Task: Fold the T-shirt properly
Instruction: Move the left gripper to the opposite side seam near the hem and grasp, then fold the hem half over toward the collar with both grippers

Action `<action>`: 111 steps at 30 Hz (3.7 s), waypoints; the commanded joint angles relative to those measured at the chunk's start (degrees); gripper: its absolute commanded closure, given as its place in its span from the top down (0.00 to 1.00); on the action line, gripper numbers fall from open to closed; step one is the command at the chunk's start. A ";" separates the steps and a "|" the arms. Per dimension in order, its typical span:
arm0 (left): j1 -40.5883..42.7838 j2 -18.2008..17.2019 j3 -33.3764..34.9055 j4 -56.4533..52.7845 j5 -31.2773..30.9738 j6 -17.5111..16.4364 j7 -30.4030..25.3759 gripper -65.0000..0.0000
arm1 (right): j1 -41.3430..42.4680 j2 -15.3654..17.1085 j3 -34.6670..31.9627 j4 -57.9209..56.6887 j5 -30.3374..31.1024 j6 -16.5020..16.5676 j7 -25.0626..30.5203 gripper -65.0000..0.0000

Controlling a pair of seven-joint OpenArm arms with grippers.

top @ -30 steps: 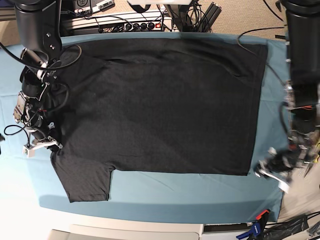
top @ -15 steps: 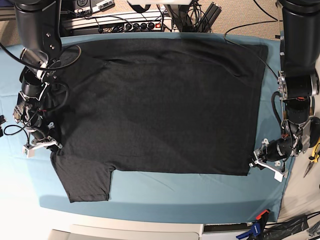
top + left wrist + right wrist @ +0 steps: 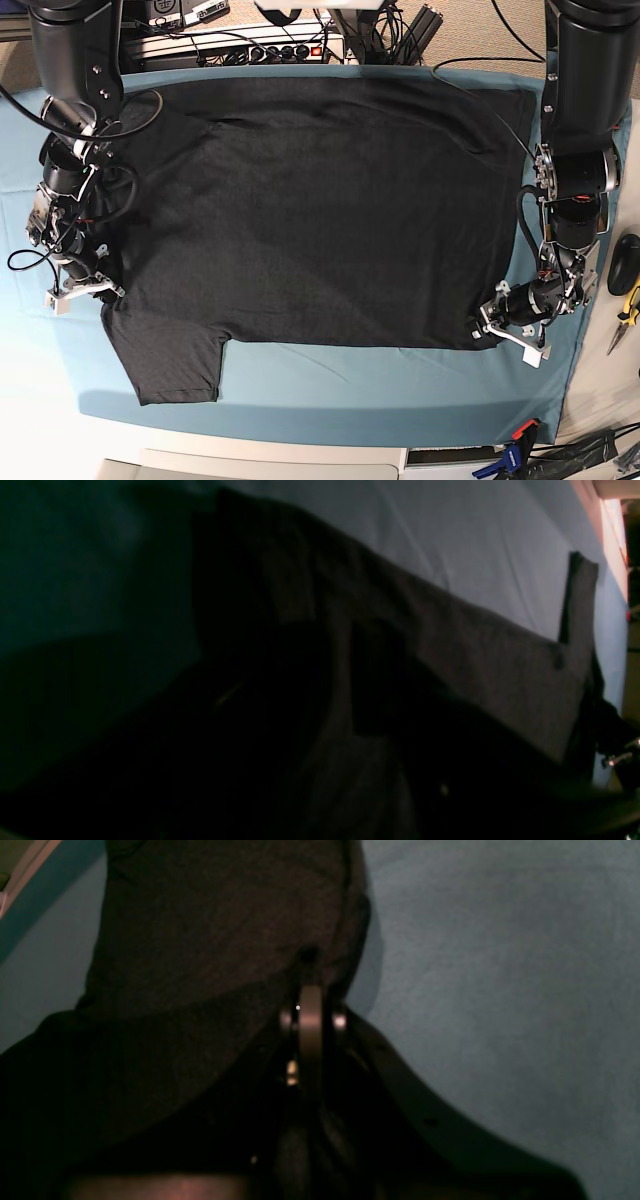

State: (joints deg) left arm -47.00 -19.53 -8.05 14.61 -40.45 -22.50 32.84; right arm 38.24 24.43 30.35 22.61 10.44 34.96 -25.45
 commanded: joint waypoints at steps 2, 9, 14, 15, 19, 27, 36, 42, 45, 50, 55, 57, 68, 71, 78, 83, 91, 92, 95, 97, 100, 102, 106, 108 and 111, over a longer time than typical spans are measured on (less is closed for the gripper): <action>-1.57 -0.61 -0.07 0.98 0.20 -0.07 -0.39 0.20 | 1.88 0.96 0.09 0.96 0.90 0.61 1.51 0.00; -1.60 -0.63 -0.07 1.42 0.20 -0.07 -2.25 0.00 | 1.88 0.96 0.09 0.96 0.90 0.61 1.70 0.00; -1.57 -0.70 -0.07 1.99 0.17 -2.75 -2.82 0.00 | 1.90 1.03 0.09 0.98 0.92 2.49 2.25 0.00; -1.57 -0.79 -0.07 2.47 0.15 -4.17 -2.64 0.00 | 1.90 1.03 0.09 1.05 0.92 4.50 2.78 0.00; -1.57 -1.49 -0.07 5.33 -4.26 -7.08 2.14 0.00 | 1.86 1.14 0.07 2.71 1.09 5.04 3.17 0.00; -1.49 -5.75 -0.07 7.56 -19.08 -15.04 15.45 0.00 | 1.73 1.20 0.07 9.88 3.43 5.04 -2.67 0.00; -0.57 -11.17 -0.07 7.56 -36.22 -17.50 28.87 0.00 | 1.44 3.26 -0.04 11.21 14.23 5.04 -12.17 0.00; 3.15 -12.72 -0.07 7.56 -44.50 -17.50 34.53 0.00 | -1.86 6.03 -0.04 11.21 19.02 5.04 -15.37 0.00; 5.81 -12.74 -0.07 7.56 -44.55 -17.50 36.28 0.00 | -4.85 6.75 -0.02 12.48 21.05 5.04 -15.85 0.00; 8.31 -13.00 -0.07 7.69 -44.55 -17.50 38.73 0.00 | -10.64 6.84 -0.02 20.79 23.93 5.04 -18.12 0.00; 8.28 -13.92 -0.07 9.29 -44.55 -17.50 39.32 0.00 | -14.99 6.86 -0.02 31.41 26.14 5.04 -20.90 0.00; 8.28 -14.47 -0.07 10.64 -44.55 -17.50 39.60 0.00 | -16.37 6.86 -0.02 34.91 27.21 5.04 -22.25 0.00; 12.92 -16.02 -0.07 16.48 -44.55 -17.50 40.48 0.00 | -24.24 6.84 0.09 39.76 30.32 5.04 -23.02 0.00; 14.97 -16.09 -0.09 18.86 -44.55 -17.50 40.92 0.00 | -26.18 6.84 0.09 39.76 30.49 5.04 -23.04 0.00; 18.47 -16.92 -0.55 25.51 -44.55 -17.50 41.29 0.00 | -29.24 6.86 0.13 39.76 30.51 5.04 -23.10 0.00; 18.93 -17.33 -3.04 25.94 -44.55 -17.50 41.29 0.00 | -29.68 7.45 0.22 39.76 28.96 5.04 -22.75 0.00; 19.30 -17.46 -4.50 25.97 -44.55 -17.50 41.29 0.00 | -29.70 9.09 2.16 39.76 26.82 5.04 -22.86 0.00; 19.61 -17.46 -4.50 25.97 -44.55 -17.50 41.29 0.00 | -29.73 9.09 2.51 39.76 26.84 5.04 -23.21 0.00; 21.22 -17.46 -4.50 25.97 -44.55 -17.50 41.31 0.00 | -30.32 9.09 2.82 39.76 28.57 5.04 -24.04 0.00; 22.38 -17.46 -4.50 25.97 -44.55 -17.50 41.31 0.00 | -30.84 9.05 2.82 39.76 30.21 5.04 -24.65 0.00; 23.74 -17.46 -4.50 25.97 -44.55 -17.50 41.70 0.00 | -30.97 9.05 2.82 39.76 31.12 5.04 -26.80 0.00; 24.33 -17.46 -4.50 25.97 -44.55 -17.50 41.75 0.00 | -30.97 9.05 2.82 39.76 31.15 5.04 -27.23 0.00; 24.52 -17.49 -4.50 25.97 -44.55 -17.50 42.34 0.00 | -30.97 9.05 2.82 39.76 31.17 5.04 -29.16 0.00; 24.50 -17.55 -4.50 25.97 -44.55 -17.50 42.34 0.00 | -30.97 9.07 2.82 39.76 31.17 5.04 -30.29 0.00; 24.50 -17.77 -4.50 25.97 -44.55 -17.50 42.40 0.00 | -30.97 9.09 2.82 39.76 31.15 5.04 -31.67 0.00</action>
State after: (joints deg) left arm -21.30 -35.62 -12.14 39.72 -83.42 -39.53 75.09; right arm 6.35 31.59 32.64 61.25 40.56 39.90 -57.93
